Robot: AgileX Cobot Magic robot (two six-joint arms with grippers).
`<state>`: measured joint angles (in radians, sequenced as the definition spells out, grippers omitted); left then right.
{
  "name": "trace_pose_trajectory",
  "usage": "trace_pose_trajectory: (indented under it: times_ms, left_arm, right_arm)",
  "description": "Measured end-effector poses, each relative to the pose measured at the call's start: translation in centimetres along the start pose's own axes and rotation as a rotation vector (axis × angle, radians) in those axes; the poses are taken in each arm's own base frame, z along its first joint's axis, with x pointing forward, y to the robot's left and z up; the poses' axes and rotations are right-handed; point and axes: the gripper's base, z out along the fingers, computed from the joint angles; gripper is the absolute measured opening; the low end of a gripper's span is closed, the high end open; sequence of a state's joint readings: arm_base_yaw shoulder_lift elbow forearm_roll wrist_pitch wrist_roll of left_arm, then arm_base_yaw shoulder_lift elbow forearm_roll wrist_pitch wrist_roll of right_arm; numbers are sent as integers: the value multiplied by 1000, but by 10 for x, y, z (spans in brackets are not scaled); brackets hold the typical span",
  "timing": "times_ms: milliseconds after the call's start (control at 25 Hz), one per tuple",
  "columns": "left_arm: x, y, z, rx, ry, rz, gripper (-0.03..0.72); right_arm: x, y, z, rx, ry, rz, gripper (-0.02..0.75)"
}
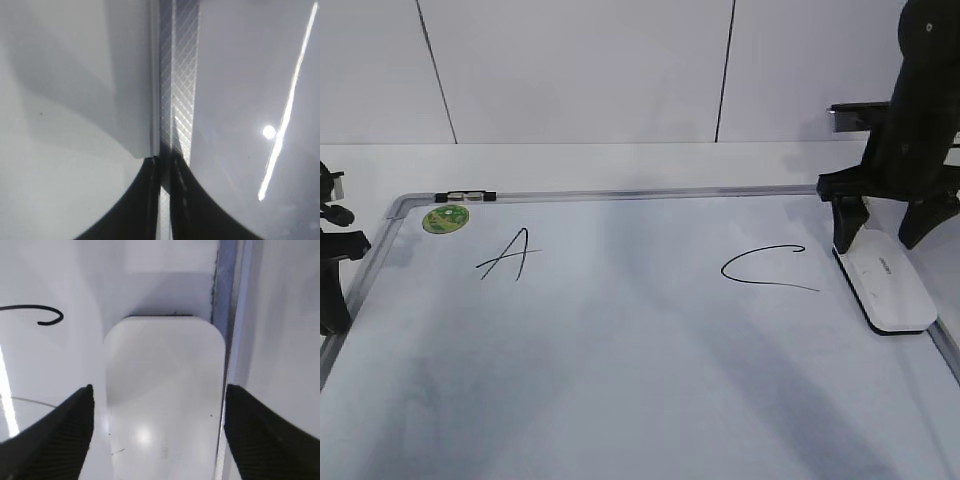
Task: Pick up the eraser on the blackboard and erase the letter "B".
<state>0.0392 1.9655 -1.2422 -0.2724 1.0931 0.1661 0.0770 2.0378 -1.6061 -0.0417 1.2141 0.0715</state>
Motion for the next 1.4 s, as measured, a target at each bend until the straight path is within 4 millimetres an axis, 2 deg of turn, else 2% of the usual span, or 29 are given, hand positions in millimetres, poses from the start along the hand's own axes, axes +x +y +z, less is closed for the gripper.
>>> trace_pose_trajectory:
  times_ms: [200, 360, 480, 720, 920, 1200, 1280, 1400]
  left_arm:
    - [0, 0, 0, 0, 0, 0, 16]
    - [0, 0, 0, 0, 0, 0, 16]
    - [0, 0, 0, 0, 2, 0, 16]
    - [0, 0, 0, 1, 5, 0, 18]
    - [-4, 0, -2, 0, 7, 5, 22]
    - [-5, 0, -2, -1, 5, 6, 43]
    - [-6, 0, -3, -2, 5, 7, 61]
    - [-6, -1, -4, -2, 1, 9, 128]
  right_arm:
    - [3, 2, -17, -30, -40, 11, 594]
    - [11, 0, -48, -38, -115, 14, 583]
    - [20, 0, -73, -50, -176, 18, 547]
    - [37, -2, -110, -69, -265, 23, 503]
    - [43, -2, -121, -73, -296, 23, 502]
    - [44, -2, -123, -73, -300, 23, 500]
    - [44, -2, -123, -73, -300, 23, 499]
    - [44, -2, -123, -73, -300, 23, 499]
